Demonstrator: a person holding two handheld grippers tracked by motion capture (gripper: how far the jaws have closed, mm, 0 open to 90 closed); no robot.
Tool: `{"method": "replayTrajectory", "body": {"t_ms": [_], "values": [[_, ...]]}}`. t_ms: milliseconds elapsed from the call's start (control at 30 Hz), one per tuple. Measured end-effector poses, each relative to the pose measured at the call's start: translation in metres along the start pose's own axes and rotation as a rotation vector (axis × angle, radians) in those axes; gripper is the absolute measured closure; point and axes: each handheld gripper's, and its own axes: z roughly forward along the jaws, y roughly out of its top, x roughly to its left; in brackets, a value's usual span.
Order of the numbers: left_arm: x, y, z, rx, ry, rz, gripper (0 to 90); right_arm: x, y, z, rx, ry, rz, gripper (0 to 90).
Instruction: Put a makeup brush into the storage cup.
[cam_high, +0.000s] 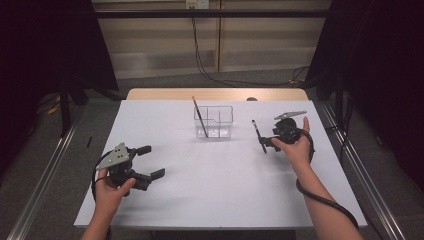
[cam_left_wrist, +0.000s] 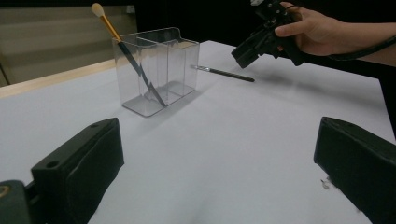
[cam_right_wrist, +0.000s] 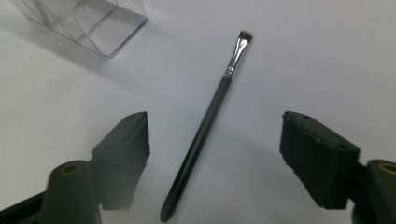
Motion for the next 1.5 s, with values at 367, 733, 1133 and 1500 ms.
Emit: {"method": "replayTrajectory", "body": {"t_ms": [367,733,1133,1500], "values": [[0.001,-0.001,0.002,-0.001,-0.005,-0.008,1.5,0.006,0.009,0.003,0.131,-0.027,0.033,42.8],[0.001,-0.001,0.002,0.004,-0.012,-0.009,1.5,0.008,0.015,0.010,0.227,-0.040,0.060,56.8],[0.003,-0.002,0.001,-0.001,-0.009,-0.017,1.9,0.003,0.013,0.015,0.261,-0.077,0.035,77.8],[0.003,-0.002,0.003,0.009,-0.015,-0.007,2.0,0.001,0.011,0.009,0.303,-0.055,0.062,84.2]]}}
